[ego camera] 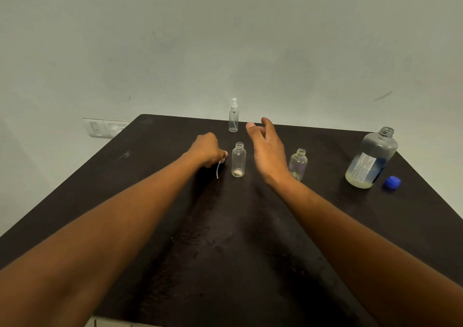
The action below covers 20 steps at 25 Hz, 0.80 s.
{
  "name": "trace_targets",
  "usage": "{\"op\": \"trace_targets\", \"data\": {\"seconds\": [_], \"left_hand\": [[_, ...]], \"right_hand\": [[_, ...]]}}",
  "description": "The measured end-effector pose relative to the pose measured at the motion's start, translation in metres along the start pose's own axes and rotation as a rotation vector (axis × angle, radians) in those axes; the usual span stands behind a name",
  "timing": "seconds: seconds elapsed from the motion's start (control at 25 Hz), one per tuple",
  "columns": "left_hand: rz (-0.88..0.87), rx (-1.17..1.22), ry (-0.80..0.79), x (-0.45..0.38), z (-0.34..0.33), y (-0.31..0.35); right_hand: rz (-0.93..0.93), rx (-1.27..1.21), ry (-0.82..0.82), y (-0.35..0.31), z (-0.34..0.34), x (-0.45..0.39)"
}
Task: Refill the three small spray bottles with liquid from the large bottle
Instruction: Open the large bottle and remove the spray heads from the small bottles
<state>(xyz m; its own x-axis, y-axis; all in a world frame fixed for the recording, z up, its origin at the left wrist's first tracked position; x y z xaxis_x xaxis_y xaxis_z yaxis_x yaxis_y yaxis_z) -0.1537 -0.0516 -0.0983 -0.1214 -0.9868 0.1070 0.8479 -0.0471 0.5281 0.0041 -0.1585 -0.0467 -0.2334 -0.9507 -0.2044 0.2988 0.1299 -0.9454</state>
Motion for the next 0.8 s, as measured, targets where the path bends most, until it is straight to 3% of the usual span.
{"op": "trace_targets", "data": {"seconds": [0.8], "left_hand": [[0.048,0.024,0.007,-0.01,0.0,-0.007]], "right_hand": [[0.023,-0.014,0.058,-0.028,0.008,-0.041]]}}
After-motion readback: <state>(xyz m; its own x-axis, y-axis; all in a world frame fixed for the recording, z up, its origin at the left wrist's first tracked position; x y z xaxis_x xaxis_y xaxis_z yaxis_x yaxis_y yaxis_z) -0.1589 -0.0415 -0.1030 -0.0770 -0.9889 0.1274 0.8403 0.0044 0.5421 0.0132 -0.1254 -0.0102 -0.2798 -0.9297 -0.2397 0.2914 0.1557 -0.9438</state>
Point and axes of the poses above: each hand's wrist, its own x-axis away from the middle knuckle, its own z-axis out of the back of the hand, y = z × x, the point moved 8 cm from there along -x, towards the middle knuckle, and after that the axes turned 1 degree about -y, right-handed, at the moved point
